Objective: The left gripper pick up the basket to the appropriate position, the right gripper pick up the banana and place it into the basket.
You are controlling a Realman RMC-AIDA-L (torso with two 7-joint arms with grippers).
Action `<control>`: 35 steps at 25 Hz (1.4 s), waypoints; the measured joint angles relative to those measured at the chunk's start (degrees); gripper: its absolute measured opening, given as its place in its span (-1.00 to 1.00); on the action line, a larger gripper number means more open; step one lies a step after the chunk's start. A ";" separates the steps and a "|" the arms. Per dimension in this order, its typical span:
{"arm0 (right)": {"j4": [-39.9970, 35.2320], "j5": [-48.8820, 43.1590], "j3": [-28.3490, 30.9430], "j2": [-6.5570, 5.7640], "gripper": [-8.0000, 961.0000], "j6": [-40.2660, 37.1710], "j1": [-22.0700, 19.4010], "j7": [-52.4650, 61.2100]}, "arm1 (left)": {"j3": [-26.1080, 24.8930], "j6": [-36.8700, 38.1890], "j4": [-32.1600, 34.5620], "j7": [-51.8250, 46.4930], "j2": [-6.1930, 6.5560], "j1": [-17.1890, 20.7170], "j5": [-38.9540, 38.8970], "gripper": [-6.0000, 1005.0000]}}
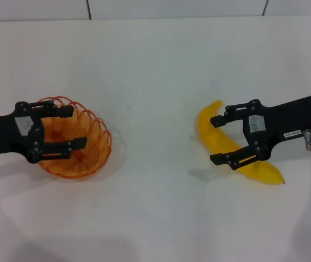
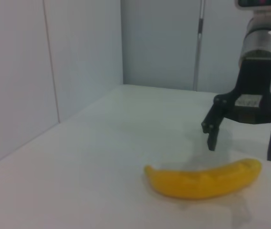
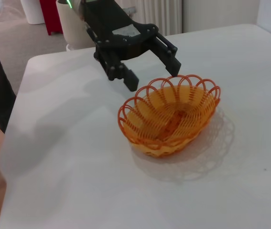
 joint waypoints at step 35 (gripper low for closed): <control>0.62 0.01 -0.90 0.09 0.86 2.02 0.66 0.84 | -10.40 -6.08 3.67 -39.72 9.11 -10.28 18.84 0.51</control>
